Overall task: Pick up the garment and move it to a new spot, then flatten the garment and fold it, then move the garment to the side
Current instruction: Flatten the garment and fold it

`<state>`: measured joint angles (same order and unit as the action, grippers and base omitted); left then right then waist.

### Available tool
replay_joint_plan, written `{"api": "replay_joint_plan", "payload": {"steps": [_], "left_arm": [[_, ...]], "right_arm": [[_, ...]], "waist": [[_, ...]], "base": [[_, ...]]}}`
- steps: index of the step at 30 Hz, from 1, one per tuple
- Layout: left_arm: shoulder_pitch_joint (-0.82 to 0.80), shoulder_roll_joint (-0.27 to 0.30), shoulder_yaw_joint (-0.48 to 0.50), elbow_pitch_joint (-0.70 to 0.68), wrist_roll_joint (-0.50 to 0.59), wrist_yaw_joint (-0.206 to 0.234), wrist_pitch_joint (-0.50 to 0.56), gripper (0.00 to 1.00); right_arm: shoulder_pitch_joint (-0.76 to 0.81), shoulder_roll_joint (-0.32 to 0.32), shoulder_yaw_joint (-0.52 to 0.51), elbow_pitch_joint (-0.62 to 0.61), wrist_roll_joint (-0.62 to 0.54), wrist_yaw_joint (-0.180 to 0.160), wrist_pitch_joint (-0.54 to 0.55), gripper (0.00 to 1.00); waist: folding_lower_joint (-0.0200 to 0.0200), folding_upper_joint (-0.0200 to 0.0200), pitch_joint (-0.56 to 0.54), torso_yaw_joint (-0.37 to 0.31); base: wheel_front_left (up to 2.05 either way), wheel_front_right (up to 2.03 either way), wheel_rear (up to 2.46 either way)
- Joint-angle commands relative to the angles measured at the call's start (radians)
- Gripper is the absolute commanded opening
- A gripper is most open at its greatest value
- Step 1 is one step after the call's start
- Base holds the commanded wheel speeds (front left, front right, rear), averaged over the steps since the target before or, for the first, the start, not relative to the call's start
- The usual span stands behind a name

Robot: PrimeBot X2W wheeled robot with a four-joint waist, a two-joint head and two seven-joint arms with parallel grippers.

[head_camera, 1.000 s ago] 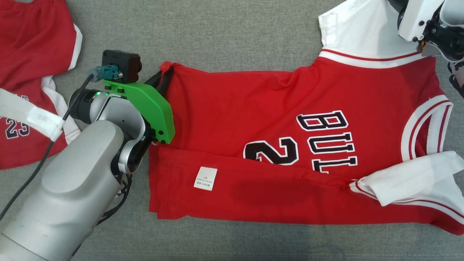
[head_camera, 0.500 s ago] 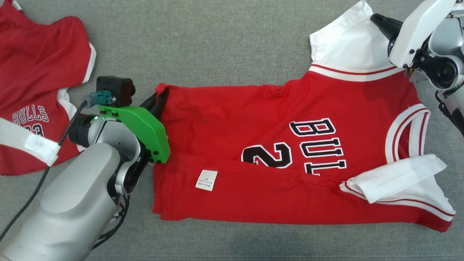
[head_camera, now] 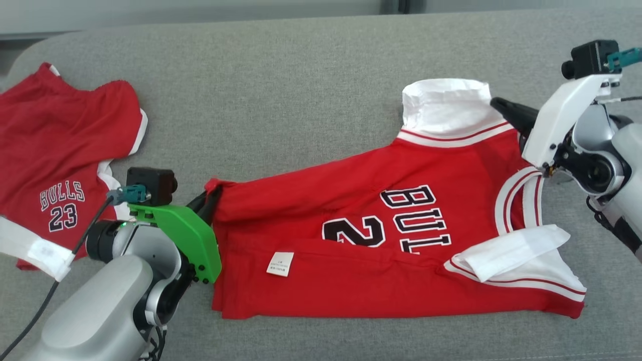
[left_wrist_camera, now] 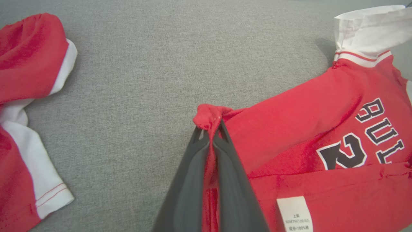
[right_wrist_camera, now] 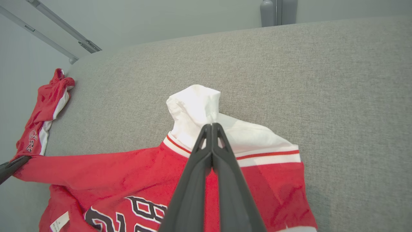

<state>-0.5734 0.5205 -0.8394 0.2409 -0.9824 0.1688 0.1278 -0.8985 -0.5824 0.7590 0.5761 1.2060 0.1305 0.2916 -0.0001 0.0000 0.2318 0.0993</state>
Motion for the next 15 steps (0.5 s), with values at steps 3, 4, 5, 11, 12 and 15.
{"api": "replay_joint_plan", "payload": {"steps": [3, 4, 5, 11, 12, 15], "left_arm": [[0.043, 0.023, -0.005, -0.014, -0.01, 0.01, 0.009, 0.0], [0.053, 0.028, -0.006, -0.019, -0.013, 0.014, 0.013, 0.0], [0.061, 0.032, -0.006, -0.024, -0.017, 0.018, 0.015, 0.0], [0.1, 0.061, -0.006, -0.044, -0.033, 0.031, 0.024, 0.0], [0.107, 0.064, -0.005, -0.049, -0.033, 0.034, 0.026, 0.0], [0.13, 0.077, -0.005, -0.06, -0.04, 0.042, 0.026, 0.0]], "right_arm": [[0.052, -0.014, 0.02, -0.023, 0.025, 0.0, -0.006, 0.0], [0.064, -0.017, 0.025, -0.03, 0.029, 0.0, -0.006, 0.0], [0.072, -0.02, 0.03, -0.037, 0.036, 0.0, -0.007, 0.0], [0.118, -0.038, 0.047, -0.076, 0.064, 0.0, -0.004, 0.0], [0.128, -0.044, 0.049, -0.084, 0.069, 0.0, -0.005, 0.0], [0.161, -0.054, 0.045, -0.104, 0.096, 0.0, -0.011, 0.0]], "waist": [[0.0001, 0.0, -0.072, -0.032], [0.0001, 0.0, -0.08, -0.036], [0.0001, 0.0, -0.086, -0.039], [0.0001, 0.0, -0.118, -0.051], [0.0001, 0.0, -0.124, -0.053], [0.0001, 0.0, -0.139, -0.058]], "base": [[0.0, 0.0, 0.0], [0.0, 0.0, 0.0], [0.0, 0.0, 0.0], [0.0, 0.0, 0.0], [0.0, 0.0, 0.0], [0.0, 0.0, 0.0]]}}
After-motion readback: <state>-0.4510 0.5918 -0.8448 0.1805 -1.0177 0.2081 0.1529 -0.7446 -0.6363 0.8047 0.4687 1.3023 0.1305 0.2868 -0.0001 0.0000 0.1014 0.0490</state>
